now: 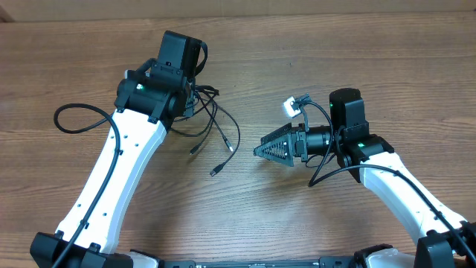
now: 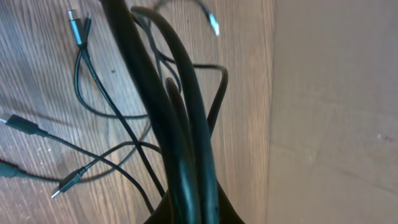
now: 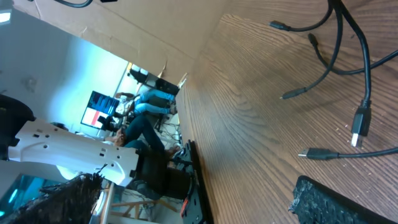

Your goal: Untangle cables

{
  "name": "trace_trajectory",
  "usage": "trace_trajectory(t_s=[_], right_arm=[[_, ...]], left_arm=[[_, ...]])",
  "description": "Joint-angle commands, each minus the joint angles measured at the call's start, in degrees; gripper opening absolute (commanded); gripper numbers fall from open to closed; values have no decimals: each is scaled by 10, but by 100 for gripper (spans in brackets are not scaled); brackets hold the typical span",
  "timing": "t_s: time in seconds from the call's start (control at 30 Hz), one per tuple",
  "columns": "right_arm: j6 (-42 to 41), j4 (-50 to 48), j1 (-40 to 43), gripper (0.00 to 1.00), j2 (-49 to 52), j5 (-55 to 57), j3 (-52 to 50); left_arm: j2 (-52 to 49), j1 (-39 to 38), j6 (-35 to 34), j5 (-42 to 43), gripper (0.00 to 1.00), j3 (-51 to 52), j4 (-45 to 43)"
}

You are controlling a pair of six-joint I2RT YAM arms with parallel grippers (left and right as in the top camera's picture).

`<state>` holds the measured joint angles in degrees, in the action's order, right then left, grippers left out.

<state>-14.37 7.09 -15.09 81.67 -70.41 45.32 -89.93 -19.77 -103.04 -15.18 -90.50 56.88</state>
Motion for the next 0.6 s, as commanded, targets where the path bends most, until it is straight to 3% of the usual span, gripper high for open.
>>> trace_trajectory(t_s=[0.0,0.57], right_arm=[[-8,-1,-1,100,-1,3,4],[-96,-36,-1,100,-1,49,4]], left_arm=[[5,3,30,31,4,-15,-3],[6,3,45,170,4,-15,15]])
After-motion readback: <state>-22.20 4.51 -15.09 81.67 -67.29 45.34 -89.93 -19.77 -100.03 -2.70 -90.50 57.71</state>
